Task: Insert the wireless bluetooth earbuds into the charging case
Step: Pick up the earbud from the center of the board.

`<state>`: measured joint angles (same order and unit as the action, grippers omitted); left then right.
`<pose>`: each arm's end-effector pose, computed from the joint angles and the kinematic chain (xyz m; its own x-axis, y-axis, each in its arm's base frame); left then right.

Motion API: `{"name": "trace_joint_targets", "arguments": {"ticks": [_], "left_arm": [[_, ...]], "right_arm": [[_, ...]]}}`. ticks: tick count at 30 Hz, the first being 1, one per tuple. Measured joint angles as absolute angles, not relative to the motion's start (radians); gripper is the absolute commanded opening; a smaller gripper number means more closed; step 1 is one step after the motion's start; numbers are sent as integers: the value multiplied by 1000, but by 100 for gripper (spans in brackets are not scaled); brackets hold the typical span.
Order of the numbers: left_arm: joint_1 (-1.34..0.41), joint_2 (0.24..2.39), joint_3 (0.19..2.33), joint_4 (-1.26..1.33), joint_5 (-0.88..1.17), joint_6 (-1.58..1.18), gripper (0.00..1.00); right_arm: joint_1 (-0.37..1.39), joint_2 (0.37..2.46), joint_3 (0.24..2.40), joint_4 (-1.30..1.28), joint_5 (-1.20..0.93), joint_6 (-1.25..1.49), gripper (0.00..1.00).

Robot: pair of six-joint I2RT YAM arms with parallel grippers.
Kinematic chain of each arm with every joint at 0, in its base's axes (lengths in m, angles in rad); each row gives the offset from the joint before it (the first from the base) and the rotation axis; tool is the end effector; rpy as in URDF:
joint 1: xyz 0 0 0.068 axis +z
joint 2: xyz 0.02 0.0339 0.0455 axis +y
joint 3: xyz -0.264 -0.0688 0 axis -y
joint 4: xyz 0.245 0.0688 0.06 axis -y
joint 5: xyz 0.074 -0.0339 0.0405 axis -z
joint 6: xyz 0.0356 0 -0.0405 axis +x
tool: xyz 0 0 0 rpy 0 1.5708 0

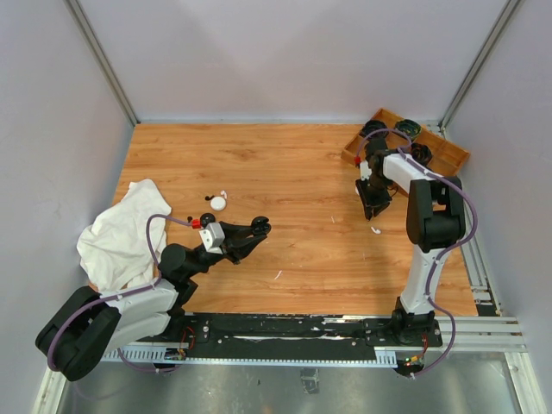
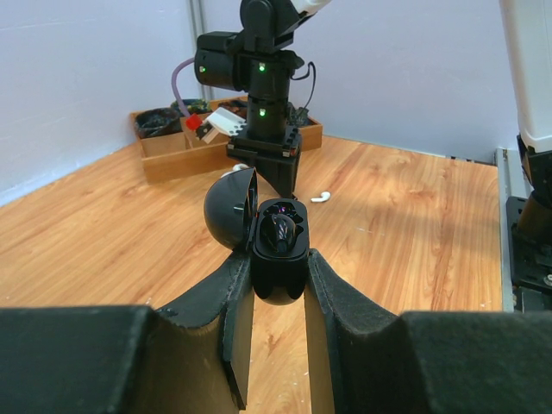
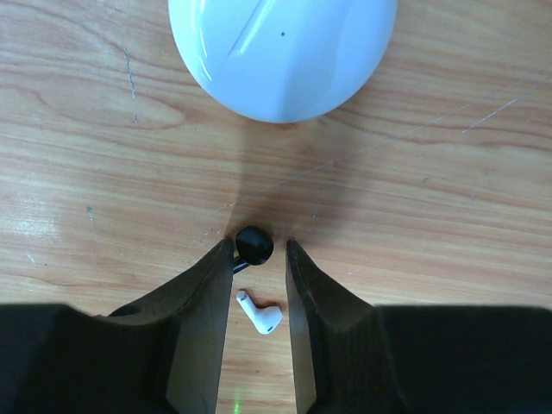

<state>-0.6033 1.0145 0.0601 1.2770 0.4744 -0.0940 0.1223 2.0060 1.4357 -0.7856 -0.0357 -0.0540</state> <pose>0.1319 -0.1106 0.2060 0.1791 -0.2248 -0.9578 0.8822 0.4677 0.0552 0.3902 0.0492 0.1641 -0.9613 -0.1725 -0.2148 -0.1816 0.9831 0.0233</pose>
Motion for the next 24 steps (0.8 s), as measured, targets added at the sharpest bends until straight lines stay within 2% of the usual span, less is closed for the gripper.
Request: {"name": "trace_joint_targets", "arguments": {"ticks": [16,24], "left_arm": [[-603,1015,62,1277,492,-94,0],[-603,1021,62,1277,493,-94,0]], "right_arm": [[122,2011,1441,-788,-49,-76,15],[148,1962,1412,-764,-47,-78,12]]}}
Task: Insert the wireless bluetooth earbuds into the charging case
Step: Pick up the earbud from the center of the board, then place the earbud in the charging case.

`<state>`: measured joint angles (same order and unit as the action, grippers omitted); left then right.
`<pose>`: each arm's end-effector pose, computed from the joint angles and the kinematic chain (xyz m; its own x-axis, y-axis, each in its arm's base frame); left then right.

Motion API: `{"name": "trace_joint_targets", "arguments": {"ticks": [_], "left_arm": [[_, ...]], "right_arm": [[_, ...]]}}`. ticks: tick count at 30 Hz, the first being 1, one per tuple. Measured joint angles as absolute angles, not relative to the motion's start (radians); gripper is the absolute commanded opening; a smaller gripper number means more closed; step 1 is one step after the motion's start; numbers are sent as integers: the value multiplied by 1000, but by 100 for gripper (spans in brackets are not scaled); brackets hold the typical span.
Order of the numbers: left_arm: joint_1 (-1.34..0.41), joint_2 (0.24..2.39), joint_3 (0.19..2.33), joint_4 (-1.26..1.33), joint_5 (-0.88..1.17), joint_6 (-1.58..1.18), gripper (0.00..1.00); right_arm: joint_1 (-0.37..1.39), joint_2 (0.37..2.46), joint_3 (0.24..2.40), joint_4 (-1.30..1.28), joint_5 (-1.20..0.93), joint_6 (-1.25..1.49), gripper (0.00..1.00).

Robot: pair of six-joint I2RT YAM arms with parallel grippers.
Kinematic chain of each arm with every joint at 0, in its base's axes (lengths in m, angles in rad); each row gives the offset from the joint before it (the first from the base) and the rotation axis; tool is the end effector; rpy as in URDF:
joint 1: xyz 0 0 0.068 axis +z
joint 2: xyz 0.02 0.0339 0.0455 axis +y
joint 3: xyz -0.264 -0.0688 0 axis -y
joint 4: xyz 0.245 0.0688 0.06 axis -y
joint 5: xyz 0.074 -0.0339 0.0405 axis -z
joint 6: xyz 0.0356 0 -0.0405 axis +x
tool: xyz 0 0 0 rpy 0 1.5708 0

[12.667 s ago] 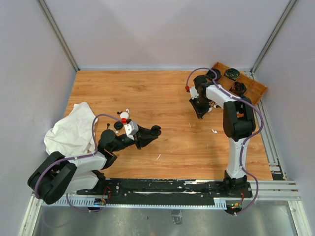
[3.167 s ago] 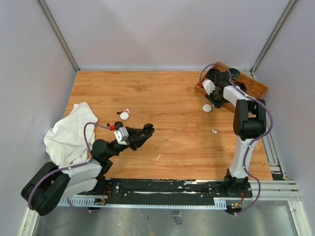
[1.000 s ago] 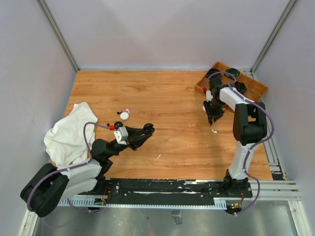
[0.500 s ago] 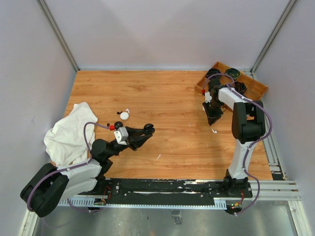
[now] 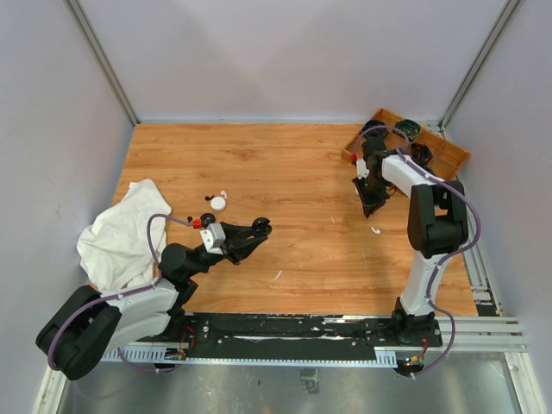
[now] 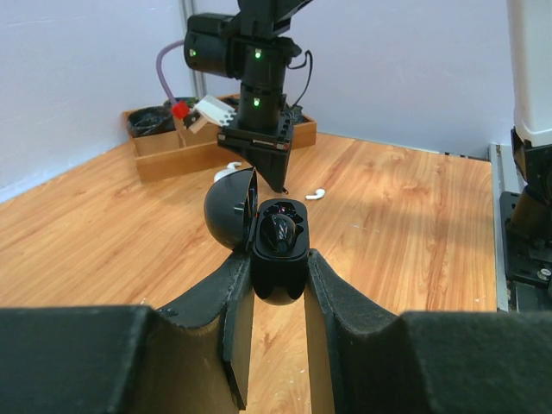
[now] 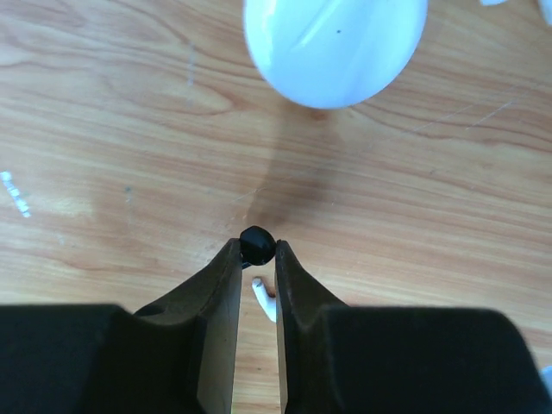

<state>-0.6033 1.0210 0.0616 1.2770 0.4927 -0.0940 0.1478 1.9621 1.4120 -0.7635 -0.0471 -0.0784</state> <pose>0.1320 -0.1114 0.2053 0.1744 -0.2206 -0.9597 0.8902 0.4519 0.0579 0.3843 0.0589 0.1747 -0.9412 -0.2192 -0.2572 -0.2334 0.9721 0.0255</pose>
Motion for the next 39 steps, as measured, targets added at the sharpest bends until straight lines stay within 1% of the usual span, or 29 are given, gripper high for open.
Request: {"name": "trace_joint_targets", "arguments": {"ticks": [8,18,25,32,39], "left_arm": [[-603,1021,62,1278,492,-94,0],[-603,1021,62,1307,490,-94,0],[-603,1027,60,1335,487,-94,0],[-603,1026,59,1338,484,-94,0],[-603,1015,50,1342,480,-99,0]], "right_arm": [[261,1760,1369,-718,4,-81,11],[502,1527,1291,-606,89,-120,11],[700,1368,1203,-485,154,-223,11],[855,1210,1102,-331,176,-347,11],[987,1134,1019,-181,167,-458,11]]}}
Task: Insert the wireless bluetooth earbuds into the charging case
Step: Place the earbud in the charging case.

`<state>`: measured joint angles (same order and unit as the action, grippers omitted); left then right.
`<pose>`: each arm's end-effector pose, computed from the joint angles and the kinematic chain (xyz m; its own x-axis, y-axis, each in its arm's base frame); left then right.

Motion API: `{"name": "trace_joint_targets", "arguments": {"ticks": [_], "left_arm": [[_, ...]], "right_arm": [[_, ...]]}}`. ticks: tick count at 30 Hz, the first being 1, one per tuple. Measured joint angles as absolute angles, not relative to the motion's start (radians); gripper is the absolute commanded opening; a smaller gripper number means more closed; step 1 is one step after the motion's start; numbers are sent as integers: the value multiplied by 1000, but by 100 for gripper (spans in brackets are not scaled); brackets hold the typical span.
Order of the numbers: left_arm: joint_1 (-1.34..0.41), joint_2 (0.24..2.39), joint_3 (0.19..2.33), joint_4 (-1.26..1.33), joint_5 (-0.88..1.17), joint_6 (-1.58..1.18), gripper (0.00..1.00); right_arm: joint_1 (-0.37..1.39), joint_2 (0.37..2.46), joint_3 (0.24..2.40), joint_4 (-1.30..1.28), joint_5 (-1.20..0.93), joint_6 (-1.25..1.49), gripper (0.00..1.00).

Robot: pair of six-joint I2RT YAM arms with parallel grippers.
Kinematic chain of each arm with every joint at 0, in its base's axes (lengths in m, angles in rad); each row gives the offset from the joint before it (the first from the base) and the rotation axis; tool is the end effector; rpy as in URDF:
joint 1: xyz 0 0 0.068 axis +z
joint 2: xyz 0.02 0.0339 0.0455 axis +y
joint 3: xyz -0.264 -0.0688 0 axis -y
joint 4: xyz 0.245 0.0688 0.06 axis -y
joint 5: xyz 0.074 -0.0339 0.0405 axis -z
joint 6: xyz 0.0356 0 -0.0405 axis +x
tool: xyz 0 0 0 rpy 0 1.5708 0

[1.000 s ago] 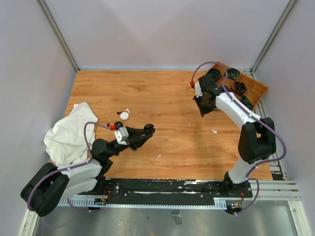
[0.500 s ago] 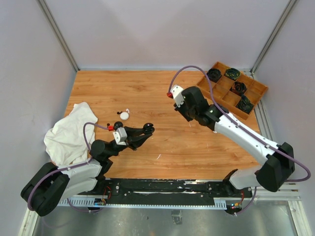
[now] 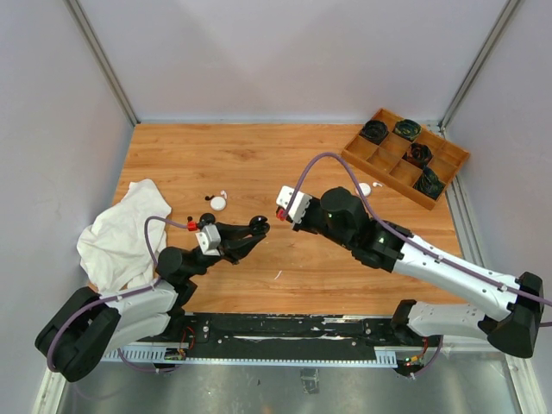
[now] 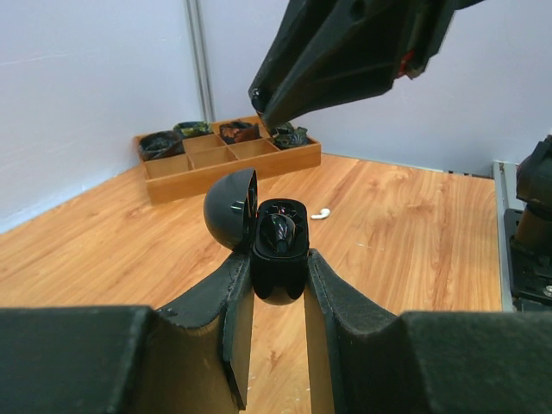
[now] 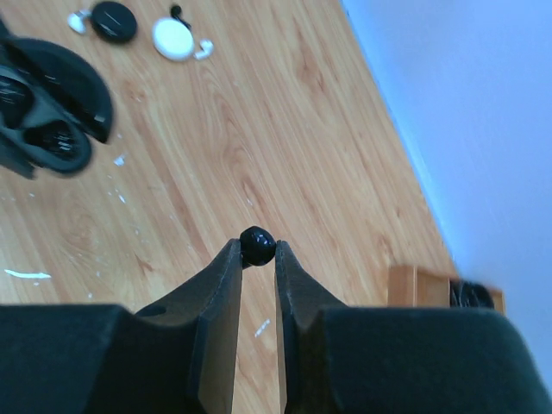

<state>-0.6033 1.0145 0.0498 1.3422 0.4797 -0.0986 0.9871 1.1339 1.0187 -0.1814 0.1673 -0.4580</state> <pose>0.1287 -0.1086 0.2094 0.2177 -0.2561 -0.9418 0.8823 0.4642 0.0778 0.1498 0.2161 0.3523 0.1805 -0.5178 -0.8363 -0.7305 0.4988 -0.4665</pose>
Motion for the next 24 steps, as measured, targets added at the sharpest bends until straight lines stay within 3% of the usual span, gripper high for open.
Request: {"name": "trace_joint_targets", "arguments": {"ticks": [13,24], "left_arm": [[-603,1002,48,1353,470,-106,0],[-603,1003,48,1363,472,-113,0]], "right_arm": [[1155,1082,950,33,102,-549,11],[1199,1132,927,136,76,-558,11]]}}
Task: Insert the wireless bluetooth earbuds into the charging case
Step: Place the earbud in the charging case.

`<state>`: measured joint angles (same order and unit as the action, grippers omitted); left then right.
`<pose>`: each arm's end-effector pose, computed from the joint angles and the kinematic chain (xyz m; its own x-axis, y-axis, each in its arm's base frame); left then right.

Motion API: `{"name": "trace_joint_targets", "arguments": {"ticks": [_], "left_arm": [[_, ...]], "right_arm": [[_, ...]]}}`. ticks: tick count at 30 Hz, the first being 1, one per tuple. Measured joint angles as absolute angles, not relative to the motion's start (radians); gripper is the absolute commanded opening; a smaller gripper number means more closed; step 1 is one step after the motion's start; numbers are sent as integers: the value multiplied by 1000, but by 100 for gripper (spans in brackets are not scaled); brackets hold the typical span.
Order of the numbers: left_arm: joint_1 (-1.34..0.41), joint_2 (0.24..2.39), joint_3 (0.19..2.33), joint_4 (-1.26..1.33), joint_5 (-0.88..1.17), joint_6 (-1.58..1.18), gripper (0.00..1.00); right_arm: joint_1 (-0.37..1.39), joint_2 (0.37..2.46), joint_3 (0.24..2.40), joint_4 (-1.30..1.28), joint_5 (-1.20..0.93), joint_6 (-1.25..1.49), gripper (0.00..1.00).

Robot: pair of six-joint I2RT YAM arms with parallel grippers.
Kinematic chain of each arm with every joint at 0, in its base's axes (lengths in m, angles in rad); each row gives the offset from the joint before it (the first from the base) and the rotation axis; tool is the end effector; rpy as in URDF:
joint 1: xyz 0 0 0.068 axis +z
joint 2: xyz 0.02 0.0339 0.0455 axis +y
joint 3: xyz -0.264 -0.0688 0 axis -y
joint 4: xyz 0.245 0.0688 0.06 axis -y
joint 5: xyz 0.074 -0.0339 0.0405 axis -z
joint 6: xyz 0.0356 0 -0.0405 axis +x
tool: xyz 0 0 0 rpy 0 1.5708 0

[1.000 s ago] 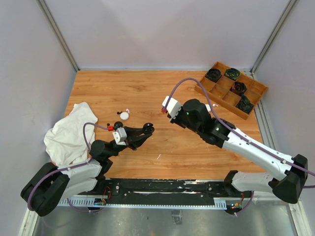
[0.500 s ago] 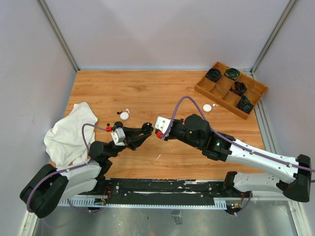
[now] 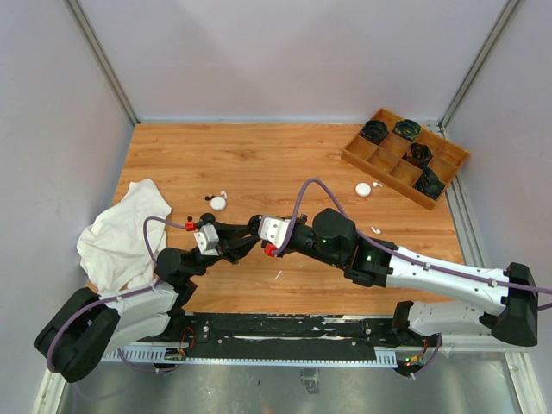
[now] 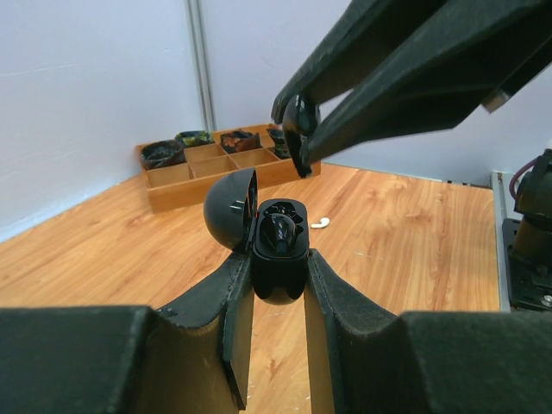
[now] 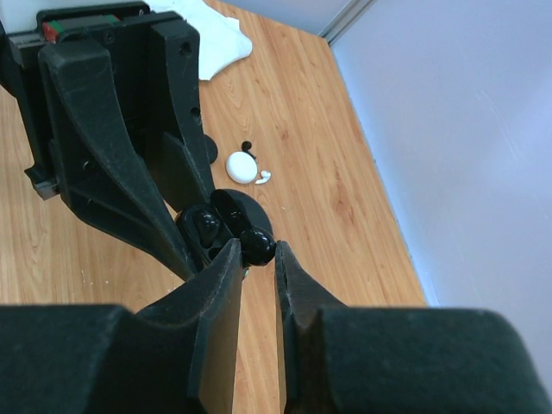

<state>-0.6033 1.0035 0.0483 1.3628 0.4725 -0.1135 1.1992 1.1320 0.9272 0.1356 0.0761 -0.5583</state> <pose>0.1272 -0.1073 0.2127 0.2281 -0.2797 -0.9326 0.8808 0.4675 0.0753 0.1003 0.2498 0.3538 0.4563 -0.2839 -0.8433 -0.7779 0.3329 -0.5329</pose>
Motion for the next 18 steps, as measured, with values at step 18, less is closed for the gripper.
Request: {"name": "trace_joint_targets", "arguments": {"ticks": [18], "left_arm": [[-603,1005,48,1374,472,-121,0]], "right_arm": [[1200,1190,910,183,60,-553,11]]}}
